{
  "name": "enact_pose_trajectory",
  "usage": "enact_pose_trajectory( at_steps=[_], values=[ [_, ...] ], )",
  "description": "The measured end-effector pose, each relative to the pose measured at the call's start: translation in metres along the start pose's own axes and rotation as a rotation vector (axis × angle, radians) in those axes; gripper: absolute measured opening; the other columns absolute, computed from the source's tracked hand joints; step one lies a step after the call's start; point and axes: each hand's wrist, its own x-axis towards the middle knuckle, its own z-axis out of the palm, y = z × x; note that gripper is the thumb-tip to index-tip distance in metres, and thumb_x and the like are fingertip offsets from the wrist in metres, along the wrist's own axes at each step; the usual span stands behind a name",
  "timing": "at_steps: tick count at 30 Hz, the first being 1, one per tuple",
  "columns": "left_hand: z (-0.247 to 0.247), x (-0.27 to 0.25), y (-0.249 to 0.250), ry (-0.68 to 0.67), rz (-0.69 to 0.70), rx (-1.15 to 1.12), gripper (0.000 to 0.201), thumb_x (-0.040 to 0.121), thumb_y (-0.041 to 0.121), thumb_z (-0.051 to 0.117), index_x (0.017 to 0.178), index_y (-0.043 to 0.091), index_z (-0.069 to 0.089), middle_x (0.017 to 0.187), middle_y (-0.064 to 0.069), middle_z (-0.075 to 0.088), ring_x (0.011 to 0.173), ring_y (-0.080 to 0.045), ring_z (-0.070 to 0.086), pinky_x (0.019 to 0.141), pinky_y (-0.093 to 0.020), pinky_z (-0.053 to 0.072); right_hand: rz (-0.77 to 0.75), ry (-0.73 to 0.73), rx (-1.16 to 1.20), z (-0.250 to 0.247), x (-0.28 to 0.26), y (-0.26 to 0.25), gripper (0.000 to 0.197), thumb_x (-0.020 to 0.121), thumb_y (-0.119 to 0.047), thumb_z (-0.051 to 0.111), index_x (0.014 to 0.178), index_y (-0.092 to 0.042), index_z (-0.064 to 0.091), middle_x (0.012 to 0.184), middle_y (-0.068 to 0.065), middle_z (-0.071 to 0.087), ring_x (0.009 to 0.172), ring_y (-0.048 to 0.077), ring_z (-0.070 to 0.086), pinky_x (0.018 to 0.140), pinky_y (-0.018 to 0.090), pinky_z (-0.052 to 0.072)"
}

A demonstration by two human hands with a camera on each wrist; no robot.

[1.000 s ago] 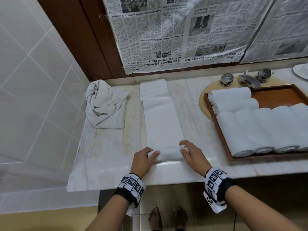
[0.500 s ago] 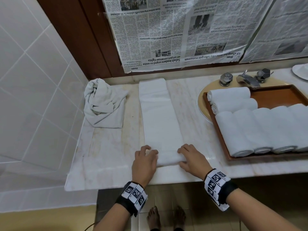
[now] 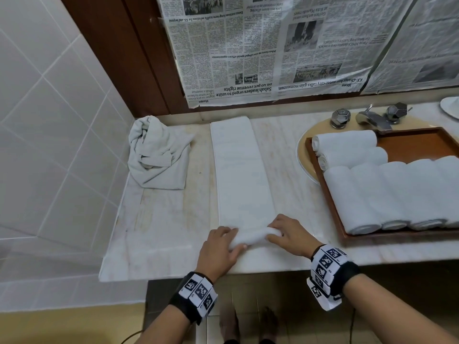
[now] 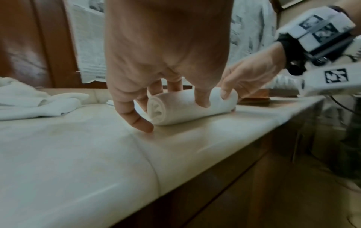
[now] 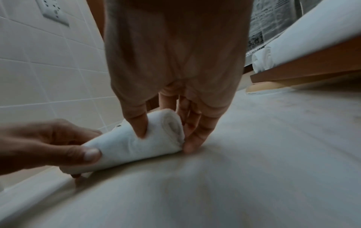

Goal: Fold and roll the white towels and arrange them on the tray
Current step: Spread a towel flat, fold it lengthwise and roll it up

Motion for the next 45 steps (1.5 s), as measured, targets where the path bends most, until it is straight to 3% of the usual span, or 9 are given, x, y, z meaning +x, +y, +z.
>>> enact_pose_trajectory(
  at_steps=[11,15,19,22,26,29,33,40,45],
  values=[
    [-0.011,0.010,-0.002,0.047,-0.152,-0.290,0.036,0.095,0.057,0.053,0.120,0.032,0.061,0.108,0.003,0.057,0.102,-0.014,0.055,0.085,-0.025,0.038,0.059,0.116,0.077,0.004,0.004,-0.006,0.029,0.099,-0.041,0.053,0.093,-0.016,0.067,0.083,-0.004,0.065,0.078,0.012,0.057,0.070,0.024,0.040],
    [-0.014,0.012,0.002,0.023,-0.208,-0.279,0.041,0.095,0.062,0.048,0.124,0.033,0.056,0.112,0.003,0.048,0.102,-0.015,0.053,0.085,-0.028,0.040,0.007,0.174,-0.117,0.011,0.005,-0.006,0.023,0.101,-0.036,0.048,0.108,-0.018,0.062,0.102,-0.001,0.058,0.093,0.017,0.053,0.076,0.033,0.046],
    [-0.014,0.020,0.002,-0.014,-0.282,-0.195,0.054,0.091,0.070,0.045,0.124,0.029,0.060,0.118,0.003,0.047,0.114,-0.018,0.047,0.091,-0.036,0.045,-0.199,0.334,-0.390,0.019,-0.002,-0.016,0.023,0.089,-0.019,0.058,0.111,-0.018,0.063,0.106,0.002,0.058,0.091,0.024,0.056,0.066,0.034,0.048],
    [-0.012,0.026,-0.002,0.000,-0.346,-0.256,0.056,0.090,0.069,0.050,0.124,0.024,0.060,0.122,-0.002,0.047,0.117,-0.023,0.047,0.098,-0.037,0.043,-0.254,0.287,-0.503,0.028,-0.006,-0.019,0.041,0.083,-0.043,0.054,0.115,-0.019,0.062,0.108,0.000,0.059,0.095,0.021,0.057,0.071,0.034,0.050],
    [-0.005,0.019,-0.002,0.189,-0.267,-0.356,0.030,0.097,0.045,0.057,0.122,0.029,0.061,0.129,0.001,0.044,0.119,-0.024,0.044,0.095,-0.027,0.033,-0.229,0.206,-0.437,0.035,-0.009,-0.012,0.048,0.087,-0.049,0.045,0.118,-0.017,0.061,0.108,0.001,0.061,0.093,0.022,0.062,0.071,0.033,0.055],
    [0.000,0.009,-0.006,0.299,-0.044,-0.151,0.022,0.099,0.036,0.054,0.119,0.032,0.063,0.130,0.006,0.046,0.118,-0.023,0.044,0.088,-0.034,0.045,-0.204,0.178,-0.268,0.031,-0.006,-0.010,0.044,0.094,-0.044,0.050,0.124,-0.013,0.061,0.115,0.003,0.059,0.102,0.023,0.056,0.083,0.036,0.053],
    [0.007,-0.002,-0.004,0.184,0.043,0.074,0.051,0.088,0.064,0.053,0.128,0.033,0.056,0.133,0.009,0.049,0.121,-0.019,0.042,0.080,-0.038,0.049,-0.151,0.144,-0.117,0.028,-0.003,-0.011,0.035,0.096,-0.032,0.060,0.124,-0.012,0.061,0.118,0.003,0.055,0.110,0.021,0.048,0.096,0.033,0.043],
    [-0.004,0.003,-0.006,-0.011,-0.021,0.042,0.067,0.089,0.066,0.054,0.148,0.038,0.039,0.143,0.013,0.043,0.130,-0.016,0.037,0.096,-0.037,0.040,-0.053,0.041,-0.051,0.018,0.000,-0.012,0.038,0.098,-0.041,0.056,0.123,-0.013,0.062,0.118,0.001,0.054,0.110,0.018,0.046,0.097,0.024,0.035],
    [-0.011,0.009,-0.004,-0.138,-0.038,0.076,0.066,0.092,0.063,0.052,0.149,0.035,0.036,0.144,0.006,0.036,0.129,-0.022,0.032,0.099,-0.040,0.042,-0.086,0.087,-0.419,0.025,-0.006,-0.022,0.063,0.093,-0.057,0.021,0.123,-0.018,0.059,0.115,0.000,0.058,0.106,0.023,0.054,0.086,0.037,0.045]
  ],
)
